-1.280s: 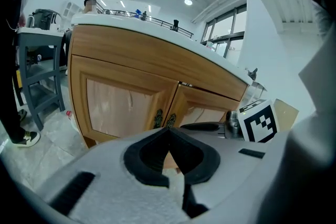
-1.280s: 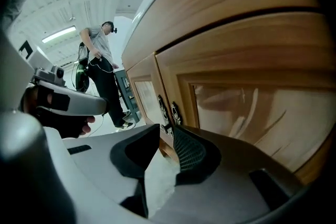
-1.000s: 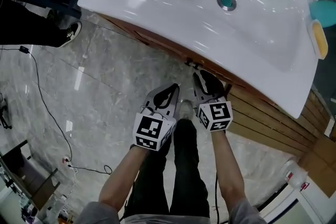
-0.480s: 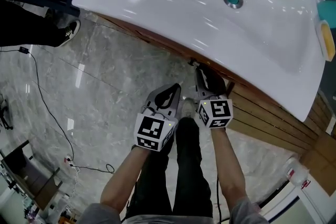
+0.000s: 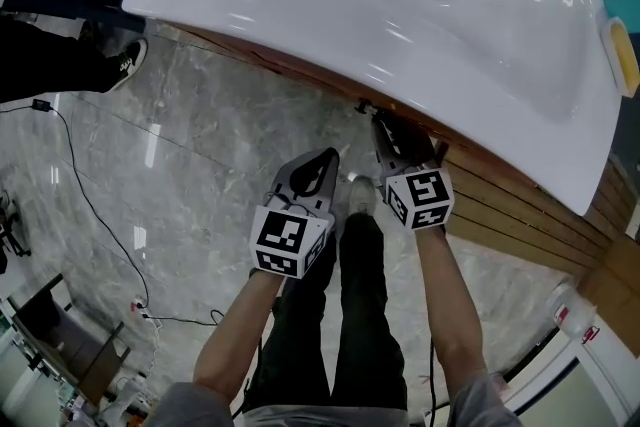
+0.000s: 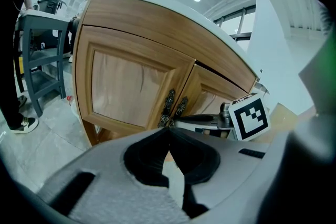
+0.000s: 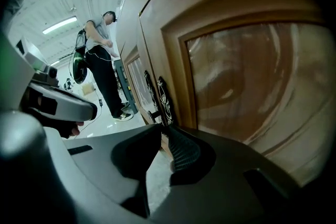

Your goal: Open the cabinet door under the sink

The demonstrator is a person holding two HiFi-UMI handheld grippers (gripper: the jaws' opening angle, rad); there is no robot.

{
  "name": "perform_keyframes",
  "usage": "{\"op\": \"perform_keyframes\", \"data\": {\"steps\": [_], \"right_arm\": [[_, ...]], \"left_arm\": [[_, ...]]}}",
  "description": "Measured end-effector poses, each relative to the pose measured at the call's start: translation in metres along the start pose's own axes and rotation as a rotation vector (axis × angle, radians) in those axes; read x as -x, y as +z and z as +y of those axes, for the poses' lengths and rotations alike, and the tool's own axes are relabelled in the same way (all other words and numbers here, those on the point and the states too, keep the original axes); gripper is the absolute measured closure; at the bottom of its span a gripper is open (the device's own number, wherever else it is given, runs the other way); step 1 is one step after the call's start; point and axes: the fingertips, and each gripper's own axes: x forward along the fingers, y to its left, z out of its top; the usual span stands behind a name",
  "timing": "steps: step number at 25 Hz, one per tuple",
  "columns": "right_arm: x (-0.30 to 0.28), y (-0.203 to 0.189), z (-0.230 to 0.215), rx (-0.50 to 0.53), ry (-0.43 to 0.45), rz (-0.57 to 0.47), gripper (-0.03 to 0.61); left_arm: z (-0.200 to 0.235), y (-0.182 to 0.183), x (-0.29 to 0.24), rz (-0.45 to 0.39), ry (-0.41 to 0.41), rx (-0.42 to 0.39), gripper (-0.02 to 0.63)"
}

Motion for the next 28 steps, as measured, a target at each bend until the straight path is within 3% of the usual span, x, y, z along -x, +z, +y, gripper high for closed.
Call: {"op": "perform_keyframes", "data": {"steps": [10, 18, 28], "right_arm": [[0.019, -0.014, 0.021, 0.067, 0.04, 0.047, 0.531], [0.034, -0.03, 0.037, 0.127, 0.077, 0.098, 0.531], [0.055, -0.048, 0.053, 0.191, 0.139, 0.142, 0.529]], "left_arm": [[-0.014, 0.0, 0.0, -0.014, -0.045, -0.021, 0.606], [-0.022, -0.021, 0.016, -0.01, -0.06, -0.023, 0.606], [-0.036, -0.044, 0.029, -0.017, -0.033, 0.0, 0.606]]}}
